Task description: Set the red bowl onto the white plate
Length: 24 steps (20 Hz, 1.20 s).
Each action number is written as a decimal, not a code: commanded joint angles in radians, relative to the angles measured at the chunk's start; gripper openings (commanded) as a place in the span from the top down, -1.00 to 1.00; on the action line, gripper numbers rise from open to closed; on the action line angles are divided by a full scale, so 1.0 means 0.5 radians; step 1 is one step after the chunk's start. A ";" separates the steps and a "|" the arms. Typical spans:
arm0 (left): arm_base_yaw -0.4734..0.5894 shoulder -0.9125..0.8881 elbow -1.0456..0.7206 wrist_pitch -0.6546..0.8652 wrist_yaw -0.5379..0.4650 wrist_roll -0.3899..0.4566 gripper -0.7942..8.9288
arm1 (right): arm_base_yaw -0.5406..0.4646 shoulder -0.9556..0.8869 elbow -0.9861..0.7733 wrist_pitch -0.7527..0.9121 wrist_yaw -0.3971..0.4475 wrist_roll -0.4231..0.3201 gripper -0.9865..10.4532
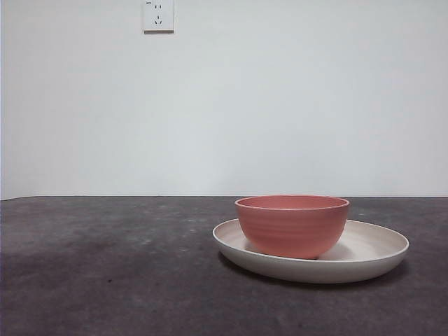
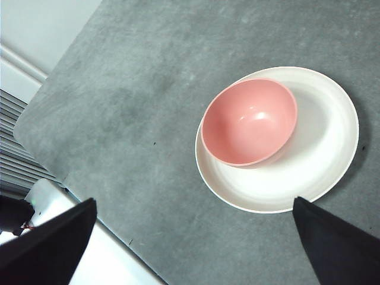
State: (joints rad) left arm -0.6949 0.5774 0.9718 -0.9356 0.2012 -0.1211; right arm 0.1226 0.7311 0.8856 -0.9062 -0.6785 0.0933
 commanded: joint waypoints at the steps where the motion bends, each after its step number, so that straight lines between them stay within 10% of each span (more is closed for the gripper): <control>1: -0.009 -0.035 -0.046 0.025 0.004 -0.158 -0.20 | 0.005 0.066 0.034 0.037 -0.006 -0.014 -0.26; 16: -0.010 -0.058 -0.046 0.034 0.004 -0.156 -0.20 | -0.194 1.097 0.034 0.346 0.037 0.074 -0.24; 24: -0.010 -0.058 -0.046 0.034 0.004 -0.156 -0.20 | -0.182 1.579 0.034 0.825 0.034 0.119 0.12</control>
State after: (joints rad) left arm -0.6941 0.5465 0.9394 -0.9318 0.2012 -0.1974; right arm 0.0280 1.5032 0.8860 -0.4980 -0.6586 0.1406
